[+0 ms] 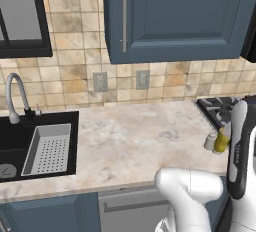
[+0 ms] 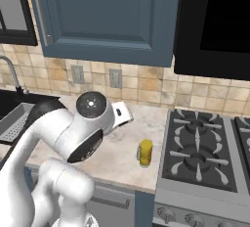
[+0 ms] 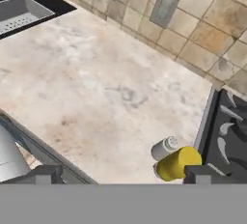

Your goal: Take 2 condiments from the cabinet and move them on the counter near the stove.Make sure the condiments are lined up with each other, next to each other.

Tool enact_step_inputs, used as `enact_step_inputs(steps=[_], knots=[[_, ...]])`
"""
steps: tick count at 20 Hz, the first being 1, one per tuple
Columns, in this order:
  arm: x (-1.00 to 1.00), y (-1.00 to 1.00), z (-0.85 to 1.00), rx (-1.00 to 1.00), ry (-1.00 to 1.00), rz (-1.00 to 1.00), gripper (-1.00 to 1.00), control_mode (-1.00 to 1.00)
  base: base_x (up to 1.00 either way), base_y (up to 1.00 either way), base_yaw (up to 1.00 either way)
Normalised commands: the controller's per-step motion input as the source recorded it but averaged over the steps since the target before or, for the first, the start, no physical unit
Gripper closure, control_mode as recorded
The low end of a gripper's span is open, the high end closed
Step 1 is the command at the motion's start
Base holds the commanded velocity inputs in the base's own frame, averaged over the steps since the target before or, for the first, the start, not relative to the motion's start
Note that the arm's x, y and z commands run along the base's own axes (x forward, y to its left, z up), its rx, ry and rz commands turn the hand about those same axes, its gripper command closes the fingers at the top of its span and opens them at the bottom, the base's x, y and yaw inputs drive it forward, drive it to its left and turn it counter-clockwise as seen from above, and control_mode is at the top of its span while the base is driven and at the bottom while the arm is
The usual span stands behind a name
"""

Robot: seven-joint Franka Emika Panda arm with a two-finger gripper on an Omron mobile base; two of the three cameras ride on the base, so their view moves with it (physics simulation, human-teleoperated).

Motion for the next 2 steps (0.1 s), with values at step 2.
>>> enact_step_inputs(steps=[2], knots=[[0.0,0.38,0.5,-0.11,0.17,-0.05,-1.0,-1.0,0.0,0.0,0.0]])
